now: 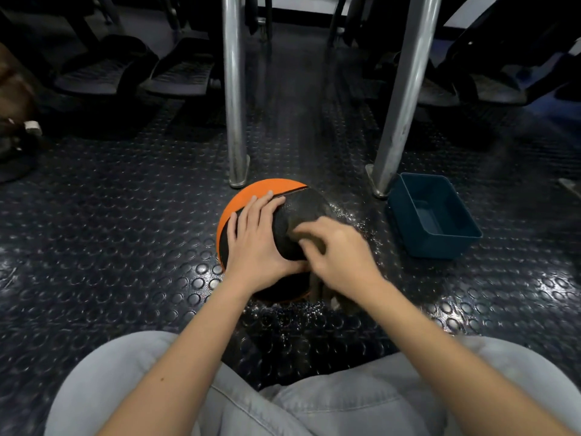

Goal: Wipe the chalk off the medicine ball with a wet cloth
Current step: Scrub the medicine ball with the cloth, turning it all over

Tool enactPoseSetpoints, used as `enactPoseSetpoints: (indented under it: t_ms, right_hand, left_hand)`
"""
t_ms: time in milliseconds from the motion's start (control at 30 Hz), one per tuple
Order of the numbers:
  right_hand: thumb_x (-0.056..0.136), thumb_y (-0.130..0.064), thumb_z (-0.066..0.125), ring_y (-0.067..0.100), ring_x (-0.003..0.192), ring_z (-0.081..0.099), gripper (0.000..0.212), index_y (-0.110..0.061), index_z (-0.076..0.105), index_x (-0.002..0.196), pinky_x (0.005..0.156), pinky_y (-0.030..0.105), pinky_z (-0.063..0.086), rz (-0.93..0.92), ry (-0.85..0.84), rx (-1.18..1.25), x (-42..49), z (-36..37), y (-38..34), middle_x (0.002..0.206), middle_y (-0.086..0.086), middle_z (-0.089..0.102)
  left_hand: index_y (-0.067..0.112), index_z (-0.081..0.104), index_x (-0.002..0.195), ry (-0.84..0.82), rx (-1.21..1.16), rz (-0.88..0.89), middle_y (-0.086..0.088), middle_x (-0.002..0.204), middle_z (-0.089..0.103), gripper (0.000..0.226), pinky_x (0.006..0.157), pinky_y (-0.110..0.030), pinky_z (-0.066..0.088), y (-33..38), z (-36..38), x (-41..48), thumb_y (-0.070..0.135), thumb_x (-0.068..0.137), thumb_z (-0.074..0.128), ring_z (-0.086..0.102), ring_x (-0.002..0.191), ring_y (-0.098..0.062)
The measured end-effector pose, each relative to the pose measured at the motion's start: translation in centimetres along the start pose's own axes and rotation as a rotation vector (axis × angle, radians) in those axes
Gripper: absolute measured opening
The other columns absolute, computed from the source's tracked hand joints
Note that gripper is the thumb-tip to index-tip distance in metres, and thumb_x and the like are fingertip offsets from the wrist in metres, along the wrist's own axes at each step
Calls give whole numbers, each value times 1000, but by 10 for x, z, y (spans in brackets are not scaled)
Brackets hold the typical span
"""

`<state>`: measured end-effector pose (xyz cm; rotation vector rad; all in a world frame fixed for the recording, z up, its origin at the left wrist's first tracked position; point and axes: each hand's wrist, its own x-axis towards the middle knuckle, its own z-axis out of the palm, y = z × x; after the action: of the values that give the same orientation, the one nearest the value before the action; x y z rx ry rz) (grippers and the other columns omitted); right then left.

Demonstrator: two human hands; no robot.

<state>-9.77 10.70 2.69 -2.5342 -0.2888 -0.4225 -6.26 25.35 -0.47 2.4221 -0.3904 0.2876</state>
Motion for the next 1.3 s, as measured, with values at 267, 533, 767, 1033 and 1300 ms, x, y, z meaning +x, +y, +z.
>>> enactPoseSetpoints:
  t_ms: [267,533,767,1033,1300]
  right_hand:
    - [88,-18,56,27,106,59,26,-20,67,111,88,37,47,390,118,-34,31,-8,45,112,3,67]
    - [88,-17,56,25,104,57,23,-20,67,109,82,36,45,155,94,-107,18,-1,17,106,1,65]
    - [86,-15,58,24,101,58,23,-20,69,105,82,36,45,161,89,-24,6,2,3,104,0,66]
    - [91,-19,52,23,108,54,27,-23,64,115,81,35,44,310,65,-212,19,-10,48,109,-1,63]
    - [83,-25,45,22,80,55,27,-22,67,98,59,32,50,-121,113,-152,5,9,10,82,-3,60]
  left_hand:
    - [30,24,145,-31,37,34,12,156,12,110,115,-37,-9,4,-1,-3,56,55,81,0,145,-10]
    - [29,25,145,-30,11,16,12,155,14,112,116,-39,-6,-3,-5,-6,54,53,83,2,145,-10]
    - [28,25,145,-25,32,15,12,155,14,109,115,-36,-9,4,-1,-5,51,55,82,1,144,-9]
    - [30,21,146,-67,40,33,13,155,9,111,115,-37,-10,6,-3,-6,55,57,81,-3,144,-7]
    - [31,22,146,-46,19,-4,14,155,11,111,116,-36,-8,-1,-4,-6,51,55,82,-1,143,-5]
